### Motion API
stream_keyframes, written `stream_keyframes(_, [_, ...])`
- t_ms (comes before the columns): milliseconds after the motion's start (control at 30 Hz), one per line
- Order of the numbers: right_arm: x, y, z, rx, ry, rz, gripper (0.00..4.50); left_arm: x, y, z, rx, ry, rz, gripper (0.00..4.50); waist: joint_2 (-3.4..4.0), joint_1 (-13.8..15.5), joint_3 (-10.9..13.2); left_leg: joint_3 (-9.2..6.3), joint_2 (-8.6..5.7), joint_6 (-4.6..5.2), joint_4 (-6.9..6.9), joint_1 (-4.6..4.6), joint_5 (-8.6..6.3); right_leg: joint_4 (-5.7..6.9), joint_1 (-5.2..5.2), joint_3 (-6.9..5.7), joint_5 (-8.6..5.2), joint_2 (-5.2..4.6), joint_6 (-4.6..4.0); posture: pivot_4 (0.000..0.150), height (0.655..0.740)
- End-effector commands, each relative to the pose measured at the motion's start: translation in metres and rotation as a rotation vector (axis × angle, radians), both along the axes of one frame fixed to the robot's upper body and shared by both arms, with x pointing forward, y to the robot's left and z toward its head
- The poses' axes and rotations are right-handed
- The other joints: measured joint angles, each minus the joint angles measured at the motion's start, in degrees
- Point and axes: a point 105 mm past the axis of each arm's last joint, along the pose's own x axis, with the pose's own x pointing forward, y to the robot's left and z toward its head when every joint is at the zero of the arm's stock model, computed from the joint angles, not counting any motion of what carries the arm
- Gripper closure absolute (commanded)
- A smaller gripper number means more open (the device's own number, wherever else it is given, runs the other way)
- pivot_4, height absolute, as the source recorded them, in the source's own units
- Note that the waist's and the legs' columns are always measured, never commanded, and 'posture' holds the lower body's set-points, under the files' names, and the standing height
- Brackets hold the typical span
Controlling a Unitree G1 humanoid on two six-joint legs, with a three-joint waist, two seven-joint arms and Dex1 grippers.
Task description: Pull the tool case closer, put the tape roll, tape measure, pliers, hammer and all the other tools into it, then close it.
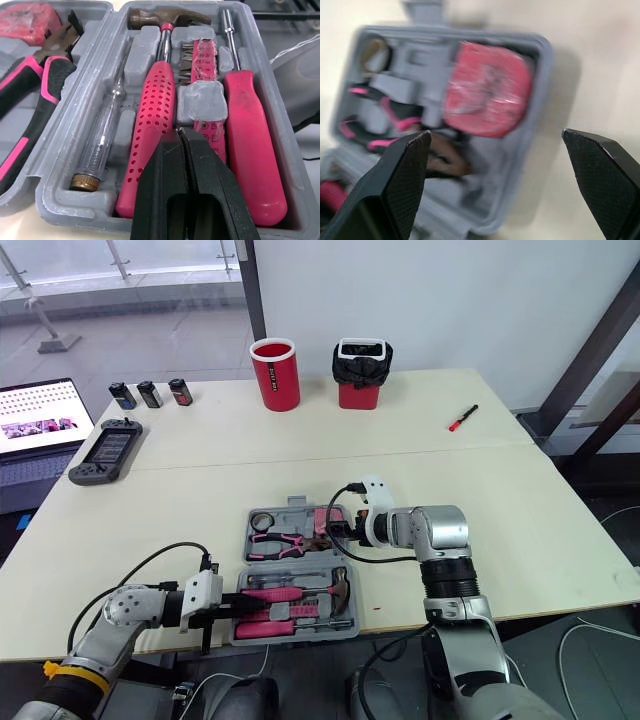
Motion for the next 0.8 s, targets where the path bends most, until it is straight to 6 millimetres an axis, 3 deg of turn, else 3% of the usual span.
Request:
stream_keyframes(33, [0.013, 0.013, 0.014, 0.071, -0.048, 0.013, 0.08, -0.013, 0.018, -0.033, 0.133, 0.103, 0.02, 4.5, 0.04, -0.2, 0.0, 0.0, 0.0, 0.0, 0.01, 0.02, 0.0, 0.01, 0.02, 0.0, 0.0, 0.0, 0.0, 0.15, 0.7387])
stream_keyframes(200, [0.018, 0.033, 0.022, 0.269, -0.006, 0.037, 0.08, -0.015, 0.021, -0.034, 0.161, 0.095, -0.01, 4.5, 0.27, -0.6, -0.2, -0.02, 0.0, 0.01, -0.01, 0.08, 0.0, 0.02, 0.09, 0.0, 0.01, 0.03, 0.05, 0.15, 0.7387])
stream_keyframes(433, [0.028, 0.033, 0.031, 0.417, -0.006, 0.027, 0.08, -0.012, 0.022, -0.033, 0.196, 0.08, -0.041, 4.5, 0.3, -0.8, -0.2, -0.05, 0.01, 0.01, -0.07, 0.1, 0.0, 0.04, 0.07, 0.0, 0.02, 0.08, 0.06, 0.15, 0.7387])
stream_keyframes(800, [0.017, 0.035, 0.046, 0.476, -0.053, 0.151, 0.08, -0.009, 0.019, -0.027, 0.236, 0.068, -0.083, 4.5, 0.34, -0.8, -0.2, -0.08, 0.01, 0.01, -0.08, 0.1, 0.0, 0.05, 0.04, 0.01, 0.02, 0.1, 0.06, 0.15, 0.7387])
